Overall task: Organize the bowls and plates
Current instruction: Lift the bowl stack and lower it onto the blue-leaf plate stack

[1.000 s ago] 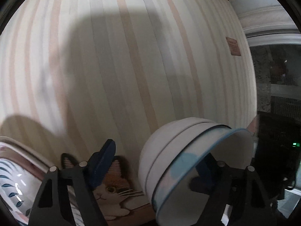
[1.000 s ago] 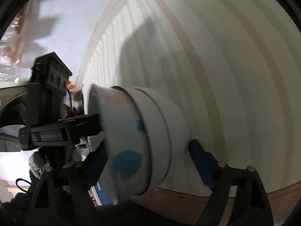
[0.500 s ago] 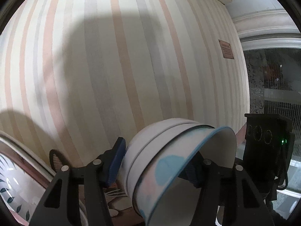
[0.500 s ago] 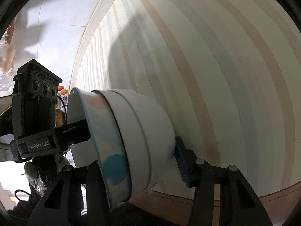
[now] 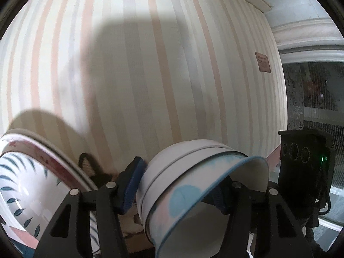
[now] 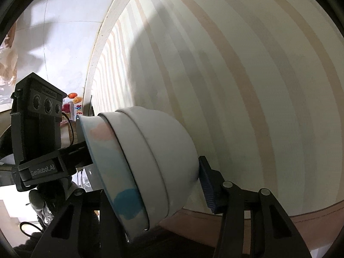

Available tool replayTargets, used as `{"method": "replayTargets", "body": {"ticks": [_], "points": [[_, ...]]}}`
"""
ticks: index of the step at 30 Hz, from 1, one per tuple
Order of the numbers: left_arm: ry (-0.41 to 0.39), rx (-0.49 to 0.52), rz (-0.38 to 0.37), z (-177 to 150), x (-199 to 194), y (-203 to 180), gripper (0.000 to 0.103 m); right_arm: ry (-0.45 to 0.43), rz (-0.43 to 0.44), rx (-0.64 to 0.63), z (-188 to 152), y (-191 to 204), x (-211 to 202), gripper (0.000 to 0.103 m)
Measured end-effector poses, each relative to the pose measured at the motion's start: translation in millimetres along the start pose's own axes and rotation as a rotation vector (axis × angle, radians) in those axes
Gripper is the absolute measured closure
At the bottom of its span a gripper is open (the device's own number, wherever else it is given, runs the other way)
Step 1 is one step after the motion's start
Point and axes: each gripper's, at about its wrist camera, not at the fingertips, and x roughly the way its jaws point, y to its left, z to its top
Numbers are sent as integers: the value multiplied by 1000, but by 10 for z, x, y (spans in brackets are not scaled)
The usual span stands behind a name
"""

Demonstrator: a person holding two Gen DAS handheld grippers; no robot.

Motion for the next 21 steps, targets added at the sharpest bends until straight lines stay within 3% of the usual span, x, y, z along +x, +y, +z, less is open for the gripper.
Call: {"method": "replayTargets", "body": {"ticks": [10, 21], "points": [[-76, -56, 9, -176, -551, 317, 48, 48, 15, -79, -23, 482, 7, 52], [-173, -250, 32, -598, -971, 1175, 48, 199, 45, -228, -99, 1271, 665, 52]]}}
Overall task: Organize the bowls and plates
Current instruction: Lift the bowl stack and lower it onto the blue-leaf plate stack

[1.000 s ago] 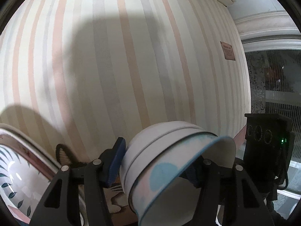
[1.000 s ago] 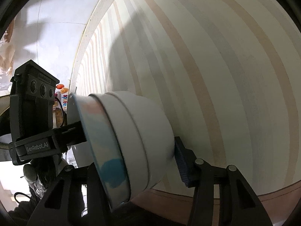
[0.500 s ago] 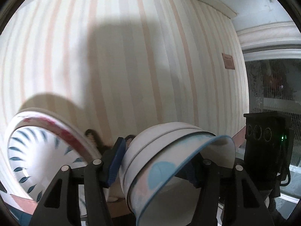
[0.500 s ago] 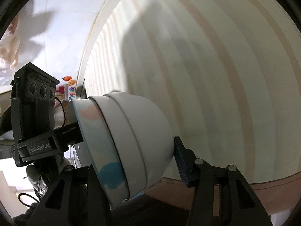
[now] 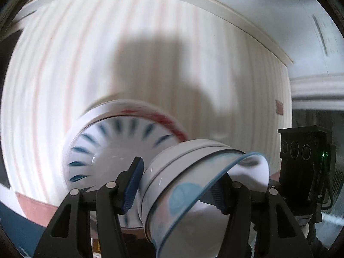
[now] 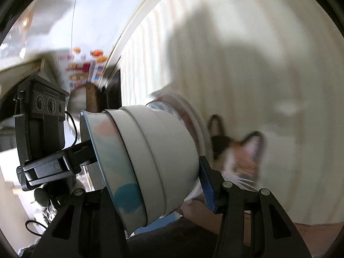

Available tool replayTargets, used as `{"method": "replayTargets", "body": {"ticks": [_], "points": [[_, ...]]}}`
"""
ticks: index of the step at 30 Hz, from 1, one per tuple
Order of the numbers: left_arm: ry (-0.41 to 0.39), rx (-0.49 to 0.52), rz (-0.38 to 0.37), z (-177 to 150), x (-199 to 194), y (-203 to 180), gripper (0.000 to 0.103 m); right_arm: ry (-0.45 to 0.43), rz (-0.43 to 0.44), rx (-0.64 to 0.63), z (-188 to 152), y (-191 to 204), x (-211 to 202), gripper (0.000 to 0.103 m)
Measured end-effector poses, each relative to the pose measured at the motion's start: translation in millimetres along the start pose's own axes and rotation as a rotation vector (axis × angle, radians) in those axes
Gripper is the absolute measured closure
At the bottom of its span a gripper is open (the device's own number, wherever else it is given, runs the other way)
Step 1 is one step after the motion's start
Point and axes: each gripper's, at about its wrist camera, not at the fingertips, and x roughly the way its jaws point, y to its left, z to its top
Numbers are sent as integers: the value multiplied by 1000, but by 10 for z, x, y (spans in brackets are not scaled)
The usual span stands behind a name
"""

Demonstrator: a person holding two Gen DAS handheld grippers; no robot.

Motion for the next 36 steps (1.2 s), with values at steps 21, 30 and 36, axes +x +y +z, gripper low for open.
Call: {"method": "replayTargets", "body": {"ticks": [21, 30, 36], "points": [[4, -152, 2, -65, 99, 804, 47, 163, -57, -83, 338, 340, 1146, 52], [-1, -121, 28, -125, 68, 741, 47, 165, -95, -76, 356, 378, 1167, 52], [-65, -77, 114, -205, -88, 666, 48, 149, -162, -90, 325, 457, 1125, 51]]}}
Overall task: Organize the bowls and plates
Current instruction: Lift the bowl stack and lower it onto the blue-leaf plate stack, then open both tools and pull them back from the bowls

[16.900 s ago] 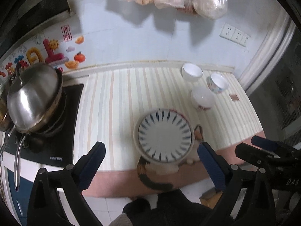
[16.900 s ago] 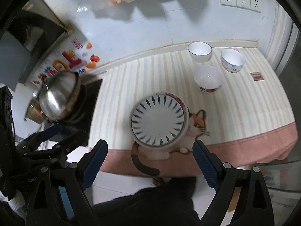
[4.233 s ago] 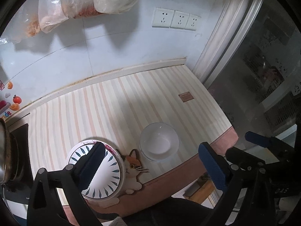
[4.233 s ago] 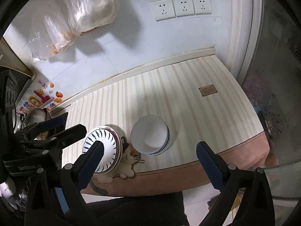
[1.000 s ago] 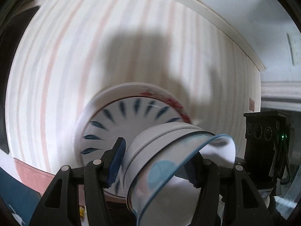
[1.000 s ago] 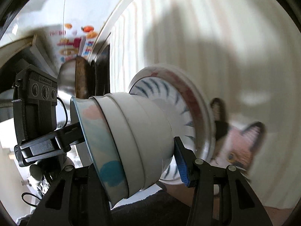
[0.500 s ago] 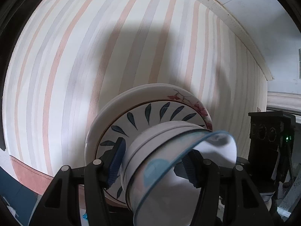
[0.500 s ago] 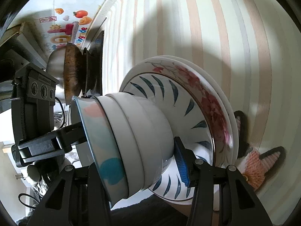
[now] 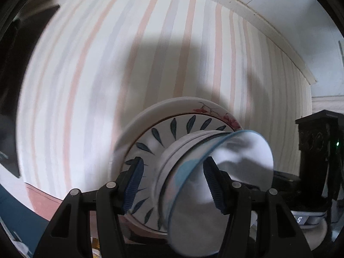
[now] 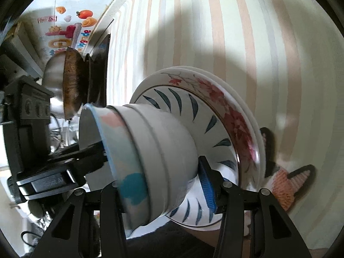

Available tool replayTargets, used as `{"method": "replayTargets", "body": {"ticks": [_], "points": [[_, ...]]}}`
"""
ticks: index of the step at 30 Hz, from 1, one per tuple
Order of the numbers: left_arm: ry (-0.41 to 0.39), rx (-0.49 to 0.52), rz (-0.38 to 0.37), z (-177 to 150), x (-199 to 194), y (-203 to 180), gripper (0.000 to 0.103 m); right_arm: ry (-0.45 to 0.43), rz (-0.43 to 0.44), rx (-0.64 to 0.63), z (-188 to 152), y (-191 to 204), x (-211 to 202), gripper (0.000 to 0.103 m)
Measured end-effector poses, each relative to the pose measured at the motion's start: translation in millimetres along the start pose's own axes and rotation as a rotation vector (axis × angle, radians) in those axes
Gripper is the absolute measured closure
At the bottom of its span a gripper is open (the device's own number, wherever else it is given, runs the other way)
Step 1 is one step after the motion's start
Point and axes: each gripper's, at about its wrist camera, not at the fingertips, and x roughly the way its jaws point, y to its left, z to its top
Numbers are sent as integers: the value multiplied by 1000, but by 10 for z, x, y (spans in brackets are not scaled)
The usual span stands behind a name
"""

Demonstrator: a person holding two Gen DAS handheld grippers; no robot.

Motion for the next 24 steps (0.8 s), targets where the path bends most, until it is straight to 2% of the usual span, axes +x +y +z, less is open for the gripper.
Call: {"method": "replayTargets", "body": {"ticks": [4, 8, 10, 11, 12, 13, 14, 15, 20, 24], "points": [[-64, 33, 69, -102, -204, -47, 47, -43, -42, -26, -76, 62, -156, 50], [-127, 49, 90, -245, -405, -40, 47, -118, -106, -79, -191, 228, -414, 49], [-173, 48, 102, -333, -521, -39, 40, -170, -152, -104, -304, 334, -574, 39], [-203, 51, 111, -386, -597, -36, 32, -187, -168, -109, -347, 375, -630, 37], [-221, 54, 117, -423, -649, -44, 20, -211, -187, -118, -408, 429, -697, 32], [-250, 59, 127, -487, -734, -38, 14, -240, -209, -129, -476, 483, -767, 22], [-278, 62, 136, -539, -804, -35, 12, -271, -239, -136, -548, 536, -833, 17], [-298, 67, 147, -576, -853, -35, 12, -297, -268, -139, -612, 580, -887, 13], [-405, 116, 174, -860, -1198, -50, 12, -445, -412, -139, -1005, 874, -1120, 10], [-442, 157, 172, -1007, -1356, -46, 11, -559, -491, -143, -1349, 1140, -1245, 8]]}}
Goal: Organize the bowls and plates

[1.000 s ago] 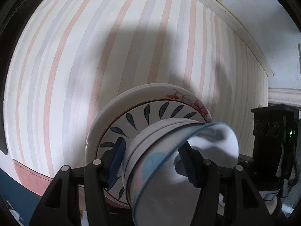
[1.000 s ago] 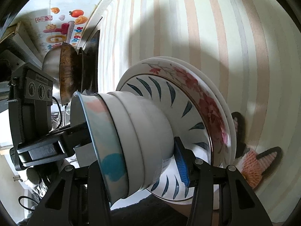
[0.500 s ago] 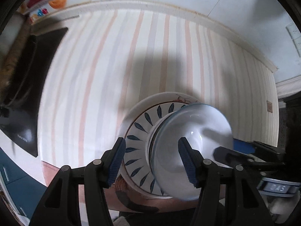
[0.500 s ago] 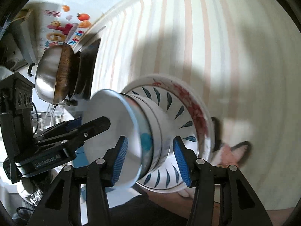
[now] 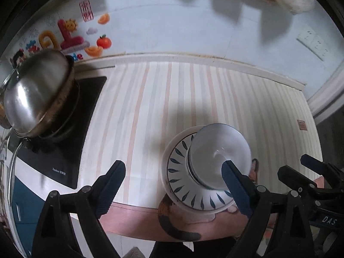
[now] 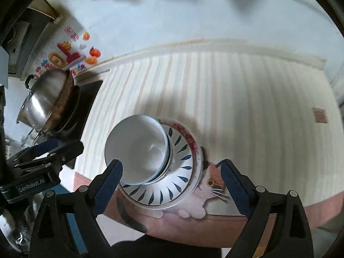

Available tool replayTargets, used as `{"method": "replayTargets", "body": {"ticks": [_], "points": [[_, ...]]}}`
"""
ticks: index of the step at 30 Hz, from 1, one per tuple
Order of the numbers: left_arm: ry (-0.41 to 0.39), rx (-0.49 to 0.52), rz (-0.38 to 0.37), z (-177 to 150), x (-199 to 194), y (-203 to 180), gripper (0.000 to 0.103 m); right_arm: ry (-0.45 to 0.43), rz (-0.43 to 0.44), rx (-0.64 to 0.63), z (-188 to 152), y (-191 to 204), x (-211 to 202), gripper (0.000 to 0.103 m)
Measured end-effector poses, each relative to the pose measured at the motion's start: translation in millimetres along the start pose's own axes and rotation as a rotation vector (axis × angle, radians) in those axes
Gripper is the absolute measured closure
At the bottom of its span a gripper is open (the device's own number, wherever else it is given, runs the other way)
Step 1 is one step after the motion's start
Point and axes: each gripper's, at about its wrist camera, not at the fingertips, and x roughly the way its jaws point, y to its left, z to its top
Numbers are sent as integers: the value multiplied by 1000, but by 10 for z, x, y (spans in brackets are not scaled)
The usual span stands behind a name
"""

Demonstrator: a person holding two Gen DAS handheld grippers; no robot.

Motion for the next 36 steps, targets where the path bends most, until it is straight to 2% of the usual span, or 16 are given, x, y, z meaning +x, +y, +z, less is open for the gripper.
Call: {"method": "replayTargets", "body": {"ticks": [5, 9, 20, 27, 36], "points": [[-58, 35, -1, -173, -359, -5, 11, -73, -30, 13, -233, 185, -413, 7], [-126, 64, 5, -353, -795, -46, 11, -133, -51, 16, -448, 347, -795, 7], [-278, 62, 19, -985, -1787, -86, 11, -317, -102, -25, -1173, 768, -2068, 6], [-313, 16, 43, -1350, -2117, -66, 11, -363, -98, -67, -1605, 868, -2492, 6], [-332, -23, 72, -1766, -2406, -81, 11, -386, -78, -105, -2066, 919, -2797, 6]]}}
